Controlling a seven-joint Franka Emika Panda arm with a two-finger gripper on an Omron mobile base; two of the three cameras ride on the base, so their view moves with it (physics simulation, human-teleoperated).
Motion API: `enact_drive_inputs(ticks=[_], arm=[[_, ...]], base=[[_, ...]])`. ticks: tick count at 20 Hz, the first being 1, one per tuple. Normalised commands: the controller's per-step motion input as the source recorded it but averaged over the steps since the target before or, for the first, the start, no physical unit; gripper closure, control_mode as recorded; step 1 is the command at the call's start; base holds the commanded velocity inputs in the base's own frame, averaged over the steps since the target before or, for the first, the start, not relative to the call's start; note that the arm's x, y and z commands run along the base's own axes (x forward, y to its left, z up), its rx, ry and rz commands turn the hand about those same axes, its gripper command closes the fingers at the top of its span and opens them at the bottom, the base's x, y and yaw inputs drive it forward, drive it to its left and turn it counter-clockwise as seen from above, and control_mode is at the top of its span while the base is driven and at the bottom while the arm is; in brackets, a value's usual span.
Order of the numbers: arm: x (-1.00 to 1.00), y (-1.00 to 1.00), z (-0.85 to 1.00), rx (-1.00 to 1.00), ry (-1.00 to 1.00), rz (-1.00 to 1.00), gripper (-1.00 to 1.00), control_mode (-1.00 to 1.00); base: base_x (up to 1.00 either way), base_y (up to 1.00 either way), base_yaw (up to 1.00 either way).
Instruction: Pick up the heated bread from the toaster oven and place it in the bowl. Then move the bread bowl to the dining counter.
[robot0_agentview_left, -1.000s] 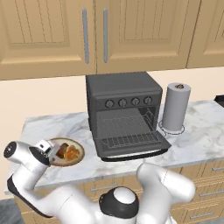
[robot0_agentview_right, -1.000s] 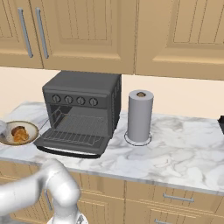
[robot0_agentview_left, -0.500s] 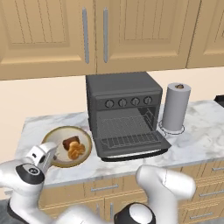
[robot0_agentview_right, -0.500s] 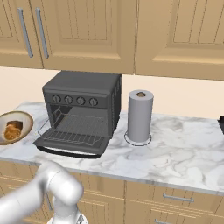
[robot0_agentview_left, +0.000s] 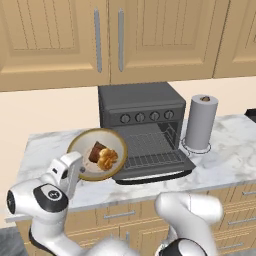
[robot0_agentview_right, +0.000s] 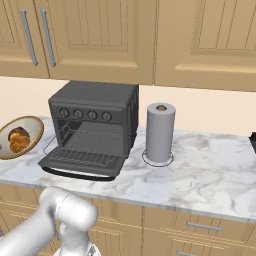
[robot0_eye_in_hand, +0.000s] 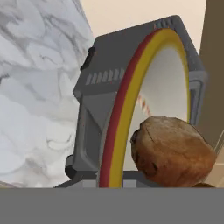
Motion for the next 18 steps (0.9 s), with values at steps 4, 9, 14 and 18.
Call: enact_drive_inputs(ticks=[4, 9, 14, 18], arm=[[0.0, -0.96, 0.7, -0.03, 0.0, 0.0, 1.0, -1.0], [-0.18, -0.9, 0.7, 0.0, 0.0, 0.01, 1.0, -1.0], [-0.17, -0.39, 0.24, 0.0, -0.03, 0.02, 1.0, 1.0], [0.0, 0.0, 0.0, 0.0, 0.0, 0.0, 1.0, 1.0]], base=[[0.0, 0.0, 0.0], [0.0, 0.0, 0.0], [-0.26, -0.6, 0.07], [-0.18, -0.44, 0.08]])
